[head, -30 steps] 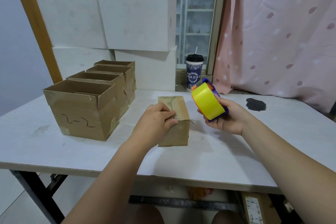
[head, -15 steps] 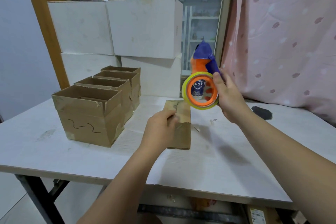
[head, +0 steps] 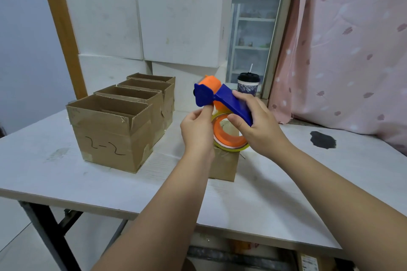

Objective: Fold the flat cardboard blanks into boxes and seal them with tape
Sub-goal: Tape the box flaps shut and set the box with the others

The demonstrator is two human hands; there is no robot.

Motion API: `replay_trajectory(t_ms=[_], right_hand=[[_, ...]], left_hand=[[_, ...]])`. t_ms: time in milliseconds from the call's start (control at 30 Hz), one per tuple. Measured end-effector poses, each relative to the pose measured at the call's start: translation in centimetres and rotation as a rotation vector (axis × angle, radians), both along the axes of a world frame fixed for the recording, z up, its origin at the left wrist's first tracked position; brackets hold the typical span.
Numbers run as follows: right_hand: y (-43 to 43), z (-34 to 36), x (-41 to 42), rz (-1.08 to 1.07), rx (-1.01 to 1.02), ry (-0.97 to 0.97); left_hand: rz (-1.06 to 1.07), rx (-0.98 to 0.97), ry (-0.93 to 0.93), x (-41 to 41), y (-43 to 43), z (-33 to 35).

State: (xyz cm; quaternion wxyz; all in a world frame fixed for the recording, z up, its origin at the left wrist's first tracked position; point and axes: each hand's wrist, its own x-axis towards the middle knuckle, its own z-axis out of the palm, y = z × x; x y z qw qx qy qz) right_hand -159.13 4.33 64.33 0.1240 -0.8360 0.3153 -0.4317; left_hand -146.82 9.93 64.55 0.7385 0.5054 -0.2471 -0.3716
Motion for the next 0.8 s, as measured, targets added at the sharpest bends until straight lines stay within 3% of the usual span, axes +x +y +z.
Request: replay_trajectory(t_ms=[167,267,633,800], right_hand=[[0.2,-0.2,-0.1,-0.005,0.004,-0.035],[0.3,-0.6,-0.3,-0.006,0.014,-0.056],[1.7,-1.5,-0.5,0.044,0.115,-0.247],[2.0,-1.7,-1.0,-0.013,0.248,-0.222]], left_hand=[[0.15,0.028,0.111,0.1,-0.1,-0.1],[0.115,0.038,0.184,0.4,0.1,-0.2],[0.103,-0.012,0.027,0.2,1.3,-2.7],[0.075,0.008,-0.085,0.2,1.2,-3.1]])
